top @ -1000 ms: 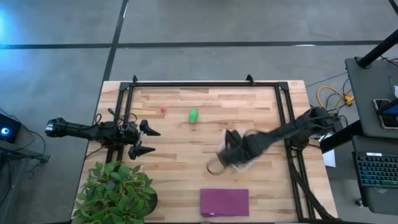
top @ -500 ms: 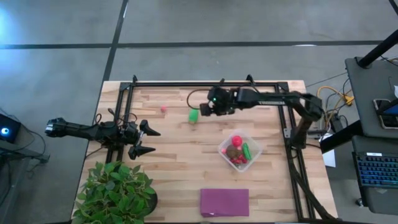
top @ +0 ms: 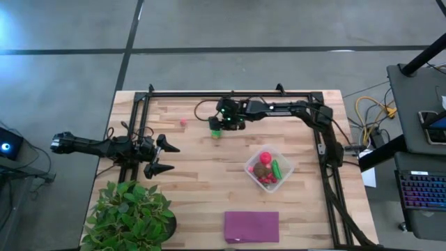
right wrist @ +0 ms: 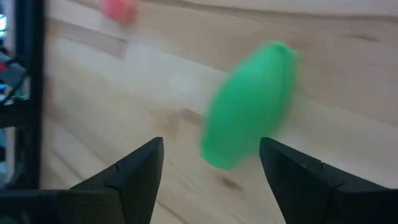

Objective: Pick and placing Produce into tupperware
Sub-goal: Put the pink peach into the transparent bin

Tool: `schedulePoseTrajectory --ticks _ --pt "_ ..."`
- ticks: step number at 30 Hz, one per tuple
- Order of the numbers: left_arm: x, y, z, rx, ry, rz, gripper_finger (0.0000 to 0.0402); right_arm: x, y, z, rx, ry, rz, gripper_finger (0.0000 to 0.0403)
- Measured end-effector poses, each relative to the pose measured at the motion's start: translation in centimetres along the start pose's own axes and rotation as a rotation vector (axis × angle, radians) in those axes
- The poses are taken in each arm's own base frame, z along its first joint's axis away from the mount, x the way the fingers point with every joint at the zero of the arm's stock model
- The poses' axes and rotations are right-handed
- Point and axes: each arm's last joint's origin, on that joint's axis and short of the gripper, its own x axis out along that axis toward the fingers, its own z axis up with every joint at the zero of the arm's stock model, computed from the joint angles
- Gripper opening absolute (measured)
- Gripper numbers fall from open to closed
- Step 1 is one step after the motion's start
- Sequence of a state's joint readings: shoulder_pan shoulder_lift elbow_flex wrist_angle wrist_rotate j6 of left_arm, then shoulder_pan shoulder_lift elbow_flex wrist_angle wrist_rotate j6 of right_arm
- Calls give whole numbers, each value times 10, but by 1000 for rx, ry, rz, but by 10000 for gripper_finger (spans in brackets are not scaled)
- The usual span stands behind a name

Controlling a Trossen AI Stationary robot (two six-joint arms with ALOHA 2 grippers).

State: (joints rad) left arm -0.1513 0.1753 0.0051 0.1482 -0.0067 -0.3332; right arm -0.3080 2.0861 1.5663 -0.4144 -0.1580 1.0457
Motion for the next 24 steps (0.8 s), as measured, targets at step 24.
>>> schedulePoseTrajectory --ticks 24 --pt "-1 -2 14 -130 -174 38 367 -124 32 -6 -731 -51 -215 241"
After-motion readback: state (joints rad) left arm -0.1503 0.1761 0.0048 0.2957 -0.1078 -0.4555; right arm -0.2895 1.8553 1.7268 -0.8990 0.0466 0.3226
